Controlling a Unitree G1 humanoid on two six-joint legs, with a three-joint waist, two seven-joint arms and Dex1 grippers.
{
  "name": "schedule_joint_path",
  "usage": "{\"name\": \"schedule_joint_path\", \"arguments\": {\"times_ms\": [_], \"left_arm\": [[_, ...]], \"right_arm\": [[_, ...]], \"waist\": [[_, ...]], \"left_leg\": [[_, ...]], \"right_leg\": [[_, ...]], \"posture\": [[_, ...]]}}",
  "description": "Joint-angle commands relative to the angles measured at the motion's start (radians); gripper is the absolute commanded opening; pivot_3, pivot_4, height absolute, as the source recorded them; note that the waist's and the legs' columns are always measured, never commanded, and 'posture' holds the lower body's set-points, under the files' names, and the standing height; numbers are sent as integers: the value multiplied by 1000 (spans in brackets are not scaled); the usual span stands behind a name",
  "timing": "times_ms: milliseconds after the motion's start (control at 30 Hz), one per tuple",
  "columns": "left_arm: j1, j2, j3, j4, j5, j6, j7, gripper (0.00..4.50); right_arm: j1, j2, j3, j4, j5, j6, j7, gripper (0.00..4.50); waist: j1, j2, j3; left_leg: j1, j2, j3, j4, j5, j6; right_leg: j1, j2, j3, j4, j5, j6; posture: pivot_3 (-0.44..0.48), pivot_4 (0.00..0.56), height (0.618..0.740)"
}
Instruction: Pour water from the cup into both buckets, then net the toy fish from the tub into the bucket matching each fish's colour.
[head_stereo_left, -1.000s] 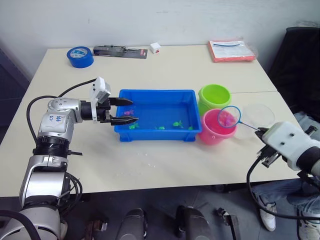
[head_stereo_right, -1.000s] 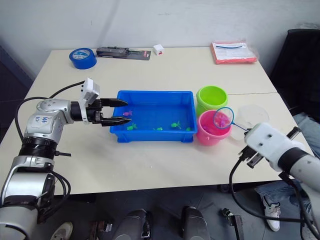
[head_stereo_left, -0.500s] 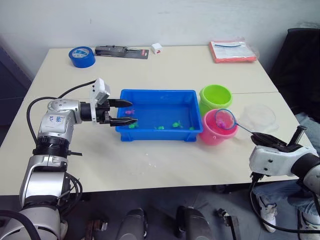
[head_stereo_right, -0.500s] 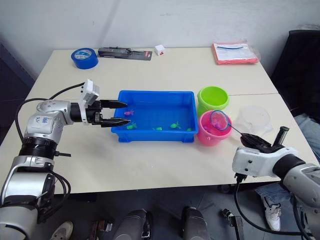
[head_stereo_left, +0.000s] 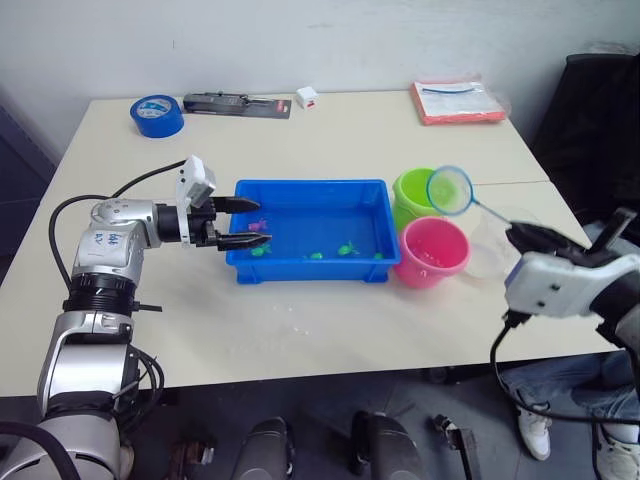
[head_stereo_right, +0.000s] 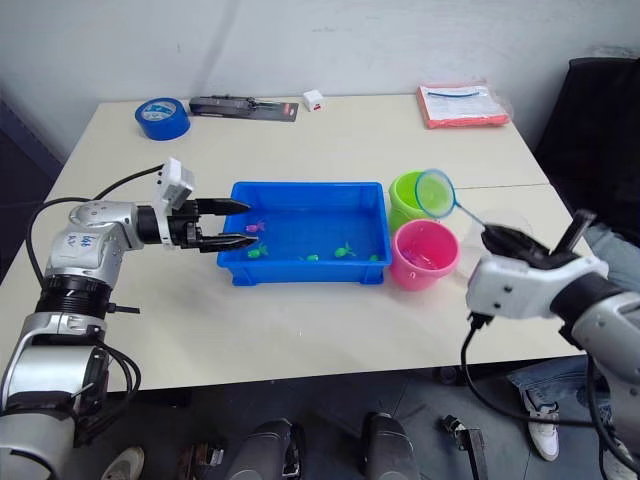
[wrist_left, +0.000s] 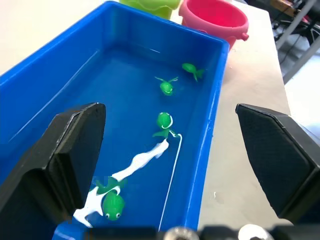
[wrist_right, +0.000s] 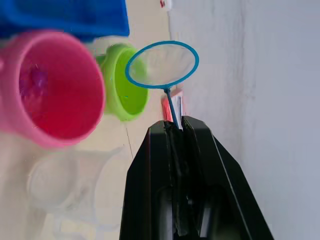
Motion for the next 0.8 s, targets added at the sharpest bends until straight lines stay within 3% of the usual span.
{"name": "schedule_joint_path", "arguments": {"times_ms": [33,267,400,567,800], "left_arm": [[34,55,70,-72,-21,21,47,4482],[207,153,173,-248,-26,168,202,4482],[300,197,224,-375,-58,294,255,4482],[347,233,227,-432,-56,367,304,4482],[360,231,235,-466,-83,379,315,4482]], "right_arm": [[-141,50,98,-55,160,251,47,782],[-530,279,303,61,390,825,9,782],[-690,447,368,188,439,1003,-71,782],[-777,538,426,302,449,1086,-149,782],[-869,619,575,530,405,1009,-227,782]], "waist": [[-4,0,0],[-18,0,0],[-15,0,0],[-11,0,0],[-31,0,0]], "left_leg": [[0,0,0,0,0,0],[0,0,-10,1,0,0],[0,1,-11,0,0,0],[-2,-1,-13,1,0,0],[-1,-3,-11,0,-1,0]], "right_leg": [[0,0,0,0,0,0],[-1,-1,0,5,0,-1],[-2,-2,1,7,-1,-2],[-3,-4,0,8,-1,-2],[-4,-4,0,9,-1,-2]], "posture": [[0,150,737],[0,150,737],[0,150,737],[0,150,737],[0,150,737]]}}
